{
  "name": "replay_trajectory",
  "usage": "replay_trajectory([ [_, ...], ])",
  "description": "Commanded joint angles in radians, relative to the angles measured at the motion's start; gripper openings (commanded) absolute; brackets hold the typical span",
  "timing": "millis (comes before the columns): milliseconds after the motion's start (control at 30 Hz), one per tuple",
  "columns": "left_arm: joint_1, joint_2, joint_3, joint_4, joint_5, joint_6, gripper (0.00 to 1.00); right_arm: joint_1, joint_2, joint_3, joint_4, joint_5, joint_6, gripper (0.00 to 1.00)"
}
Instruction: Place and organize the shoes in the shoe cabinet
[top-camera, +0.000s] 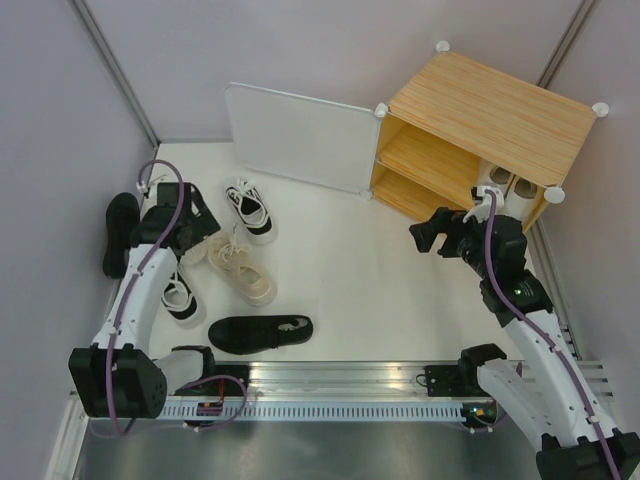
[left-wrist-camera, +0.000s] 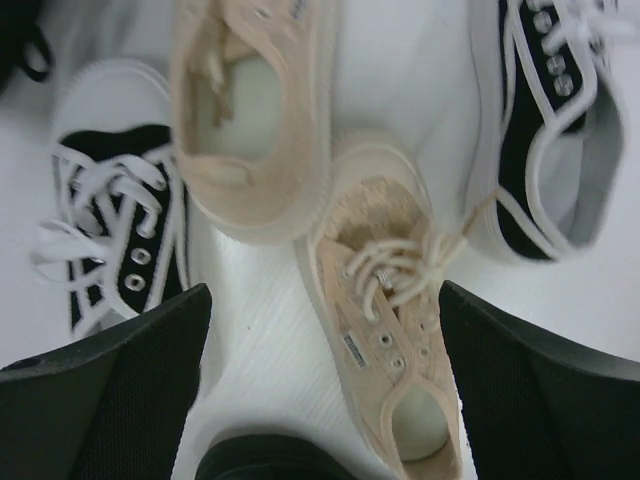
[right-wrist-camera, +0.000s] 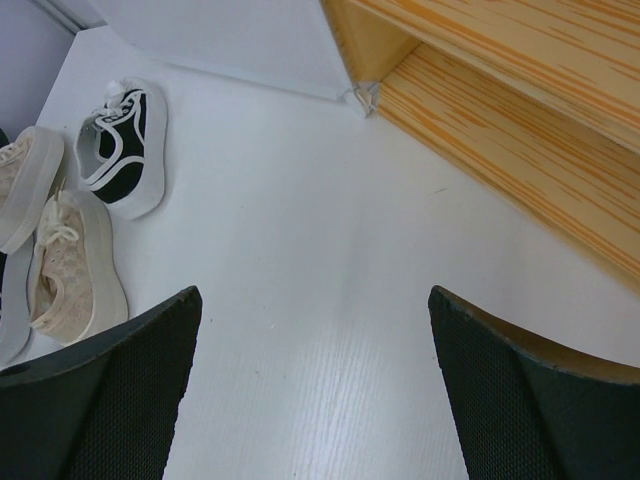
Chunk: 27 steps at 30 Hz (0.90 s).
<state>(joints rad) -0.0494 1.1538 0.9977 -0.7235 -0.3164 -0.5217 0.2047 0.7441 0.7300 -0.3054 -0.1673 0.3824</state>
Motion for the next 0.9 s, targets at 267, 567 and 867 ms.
replay_trajectory([
  [267,0.332,0.207,0.096,0.071,0.14,-0.034,0.95,0.087,-0.048,-0.011,0.014,0.086,-0.059,0.98],
  [567,0.387,0.414,0.165,0.105,0.157,-0.024,0.79,0.117,-0.054,-0.024,0.008,0.115,-0.068,0.98],
  [867,0.387,0.448,0.121,0.137,0.227,0.003,0.36,0.119,-0.034,-0.029,0.022,0.117,-0.065,0.98],
])
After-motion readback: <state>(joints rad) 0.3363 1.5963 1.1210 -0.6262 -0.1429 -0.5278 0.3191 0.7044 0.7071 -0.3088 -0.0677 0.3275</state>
